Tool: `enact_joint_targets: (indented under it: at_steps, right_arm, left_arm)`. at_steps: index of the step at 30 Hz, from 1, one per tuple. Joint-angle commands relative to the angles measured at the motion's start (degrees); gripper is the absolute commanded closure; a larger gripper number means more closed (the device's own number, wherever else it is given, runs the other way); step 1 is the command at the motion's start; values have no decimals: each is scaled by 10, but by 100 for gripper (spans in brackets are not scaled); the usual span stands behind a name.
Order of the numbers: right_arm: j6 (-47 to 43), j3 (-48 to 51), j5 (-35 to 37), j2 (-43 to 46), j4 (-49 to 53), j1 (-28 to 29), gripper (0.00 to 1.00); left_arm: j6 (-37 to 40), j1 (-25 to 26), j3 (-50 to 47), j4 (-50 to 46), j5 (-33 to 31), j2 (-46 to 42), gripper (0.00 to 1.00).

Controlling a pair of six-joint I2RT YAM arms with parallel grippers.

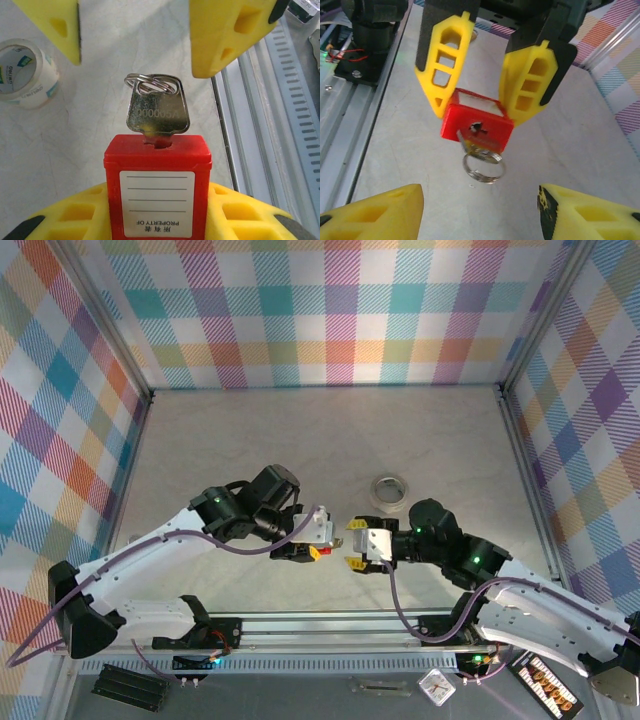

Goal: Unlock with the key

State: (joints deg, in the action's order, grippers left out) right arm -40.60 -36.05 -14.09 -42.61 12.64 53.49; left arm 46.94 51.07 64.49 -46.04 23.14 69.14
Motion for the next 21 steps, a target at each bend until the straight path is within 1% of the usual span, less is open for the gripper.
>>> enact_joint_targets:
  at_steps: [1, 5, 9, 11, 17, 21]
  right_arm:
    - [-31, -15, -3, 8, -24, 6, 40]
    - [-33, -21, -14, 1, -22, 12, 42]
    - [-33, -23, -23, -8, -25, 16, 47]
    - [-32, -21, -21, -12, -32, 19, 50]
    - [-33, -21, -17, -25, -38, 22, 52]
    - [-34, -20, -14, -29, -37, 22, 57]
  left_arm:
    - [7, -5, 23, -11, 25, 5, 100]
    - [5, -5, 32, -18, 31, 16, 100]
    - [3, -5, 38, -24, 35, 24, 100]
    - [3, -5, 38, -24, 38, 26, 100]
    - [3, -5, 39, -25, 42, 30, 100]
    - [3, -4, 39, -27, 44, 31, 100]
